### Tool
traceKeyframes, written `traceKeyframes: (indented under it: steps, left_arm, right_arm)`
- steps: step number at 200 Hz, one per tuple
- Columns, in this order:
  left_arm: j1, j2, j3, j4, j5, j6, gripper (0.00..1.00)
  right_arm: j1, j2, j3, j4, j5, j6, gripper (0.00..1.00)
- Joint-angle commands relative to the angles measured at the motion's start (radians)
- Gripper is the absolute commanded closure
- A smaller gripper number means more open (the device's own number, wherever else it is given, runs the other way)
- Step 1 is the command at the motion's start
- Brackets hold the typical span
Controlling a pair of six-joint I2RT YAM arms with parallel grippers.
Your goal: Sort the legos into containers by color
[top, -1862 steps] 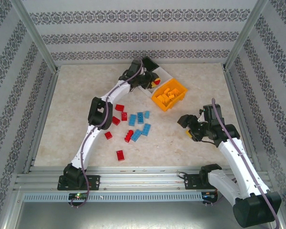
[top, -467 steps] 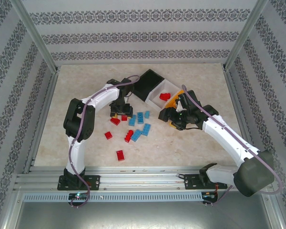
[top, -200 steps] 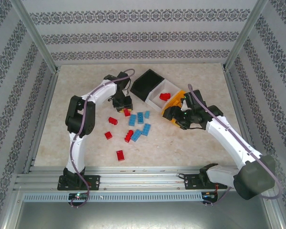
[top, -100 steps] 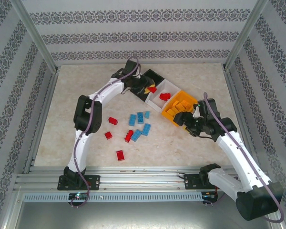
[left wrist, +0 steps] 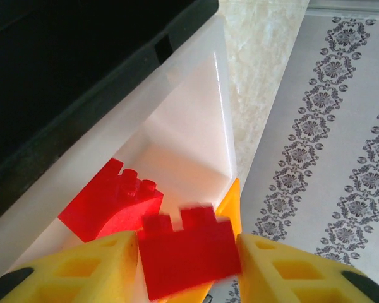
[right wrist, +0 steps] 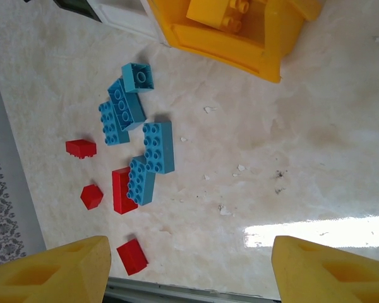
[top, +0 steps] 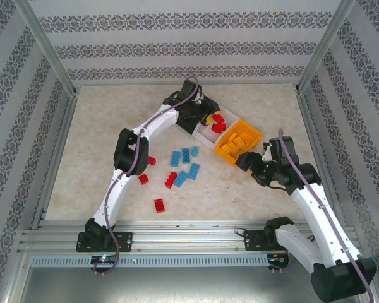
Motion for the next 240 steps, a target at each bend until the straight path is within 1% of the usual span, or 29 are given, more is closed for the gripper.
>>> traceKeyframes:
  steps: [1,28,48,63,84,106,120,141,151,159,178,197,210,223,240]
  left_arm:
    - [0.001,0.006,0.027,-0.035,0.014,-0.001,0.52]
    - [0.0,-0.008,0.026,-0.055,0.018,0.021,0.5]
    - [0.001,-0.032,0.027,-0.09,0.018,0.062,0.49]
    - [0.001,-0.061,0.027,-0.16,0.007,0.131,0.49]
    - [0.004,-0.116,0.027,-0.318,-0.039,0.282,0.47]
    - [0.008,-0.182,0.021,-0.528,-0.142,0.476,0.44]
    - [0.01,-0.233,-0.014,-0.653,-0.239,0.596,0.43]
    - [0.016,-0.33,-0.152,-0.771,-0.406,0.738,0.39]
    - [0.019,-0.39,-0.247,-0.79,-0.481,0.778,0.35]
    - [0.026,-0.44,-0.332,-0.785,-0.512,0.793,0.33]
    - [0.055,-0.553,-0.544,-0.736,-0.526,0.772,0.31]
    - [0.099,-0.64,-0.719,-0.678,-0.53,0.691,0.3]
    - [0.15,-0.705,-0.843,-0.616,-0.503,0.581,0.3]
    - [0.2,-0.775,-0.983,-0.501,-0.44,0.456,0.3]
    - [0.252,-0.855,-1.139,-0.343,-0.385,0.289,0.29]
  right_arm:
    - [-0.008,-0.025,-0.015,-0.032,-0.003,0.004,0.32]
    - [-0.009,-0.048,-0.033,-0.032,-0.006,0.02,0.32]
    - [-0.008,-0.057,-0.041,-0.02,-0.013,0.035,0.32]
    - [-0.008,-0.053,-0.04,-0.009,-0.016,0.042,0.32]
    - [-0.004,-0.022,-0.031,0.018,-0.027,0.044,0.32]
    - [0.024,0.036,-0.013,0.062,-0.037,0.048,0.32]
    - [0.061,0.089,0.005,0.093,-0.03,0.049,0.32]
    - [0.13,0.179,0.042,0.139,-0.021,0.052,0.32]
    - [0.165,0.22,0.066,0.157,-0.013,0.049,0.32]
    - [0.191,0.254,0.086,0.166,-0.006,0.046,0.32]
    - [0.241,0.321,0.127,0.178,0.005,0.033,0.32]
    - [0.273,0.374,0.16,0.189,0.003,0.026,0.32]
    - [0.289,0.397,0.173,0.197,0.002,0.025,0.32]
    - [0.302,0.41,0.178,0.206,0.003,0.028,0.32]
    - [0.311,0.422,0.176,0.212,0.003,0.031,0.32]
